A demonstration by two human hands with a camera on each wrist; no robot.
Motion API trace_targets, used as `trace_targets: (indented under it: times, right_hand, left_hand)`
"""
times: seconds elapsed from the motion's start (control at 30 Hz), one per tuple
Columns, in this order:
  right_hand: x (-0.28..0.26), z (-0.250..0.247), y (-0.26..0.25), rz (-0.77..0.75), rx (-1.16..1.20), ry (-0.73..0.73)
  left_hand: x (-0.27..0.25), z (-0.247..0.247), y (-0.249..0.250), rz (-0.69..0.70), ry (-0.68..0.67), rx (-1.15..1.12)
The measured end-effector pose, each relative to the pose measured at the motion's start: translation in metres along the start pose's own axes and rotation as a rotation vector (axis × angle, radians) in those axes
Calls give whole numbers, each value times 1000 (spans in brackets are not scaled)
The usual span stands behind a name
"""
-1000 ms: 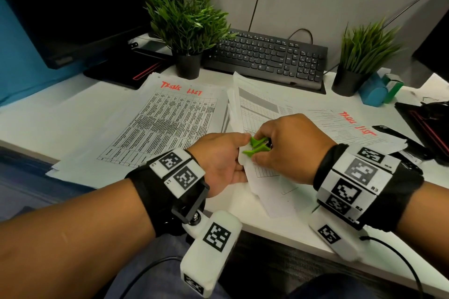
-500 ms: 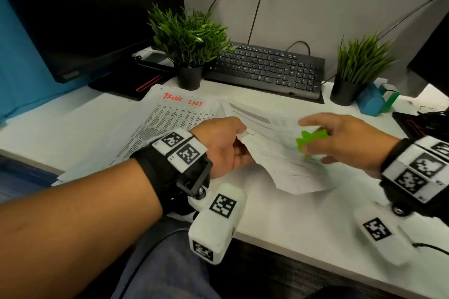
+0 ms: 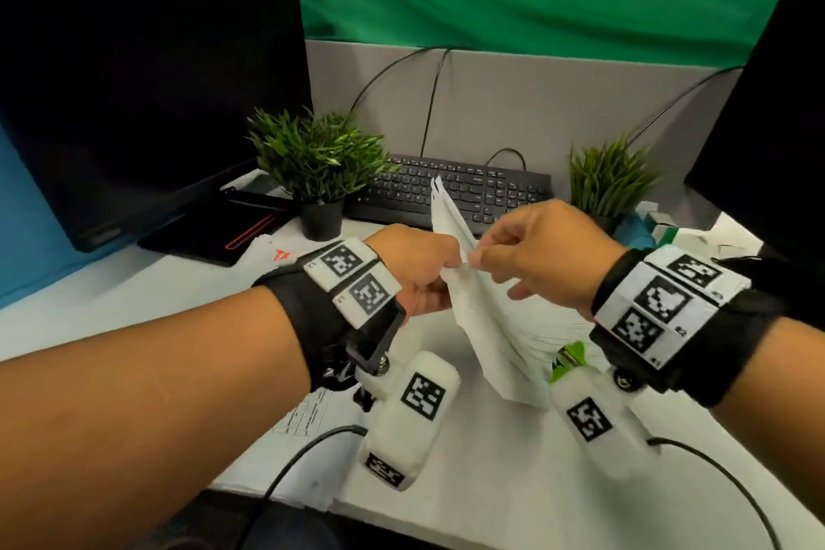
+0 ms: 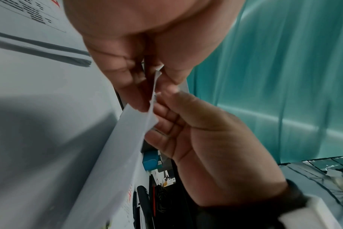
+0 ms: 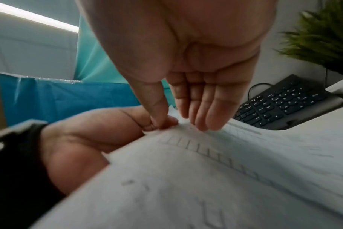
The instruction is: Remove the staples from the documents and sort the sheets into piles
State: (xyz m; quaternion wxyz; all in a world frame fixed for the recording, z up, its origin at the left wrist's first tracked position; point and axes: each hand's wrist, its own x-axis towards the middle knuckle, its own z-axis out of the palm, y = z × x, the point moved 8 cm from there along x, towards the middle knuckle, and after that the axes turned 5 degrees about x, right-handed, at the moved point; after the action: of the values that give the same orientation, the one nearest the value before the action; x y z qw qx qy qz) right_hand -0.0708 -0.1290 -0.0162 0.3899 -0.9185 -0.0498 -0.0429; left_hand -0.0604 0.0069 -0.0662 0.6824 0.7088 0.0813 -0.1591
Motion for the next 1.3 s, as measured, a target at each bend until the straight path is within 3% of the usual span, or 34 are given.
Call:
trace_targets:
  times: [0.33,0.5,0.6,0.67,1.03,1.07,1.13,1.2,1.23,1.3]
  right_hand:
    - [12,18,2,-24,-43,4]
    - [16,2,36,167,358,128]
    - [9,7,41,145,389,32]
    - [7,15,38,123,367,-37]
    - [5,20,32,106,494,-163]
    - [5,16,34,96,409,-142]
    - [1,8,41,60,-16,-144]
    - [-11,9,57,83,-584,-264]
    - [-20,11,68,124,-761,-343]
    - [-36,11,90,209,-856,-436]
  left_hand:
    - [2,0,-3,81,-15,43]
    - [9,-26,14,381,252,445]
    - [5,-18,23,594,192,697]
    - [0,-8,24,661,138,828]
    - [-3,-1,35,739,150,910]
    - [-3,-2,35,736,162,926]
    - [-1,-7,37,721,197,953]
    - [-1,-16,42,713,232,959]
    - [-1,-22,46,716,249,963]
    - [-4,-31,54,743,279,988]
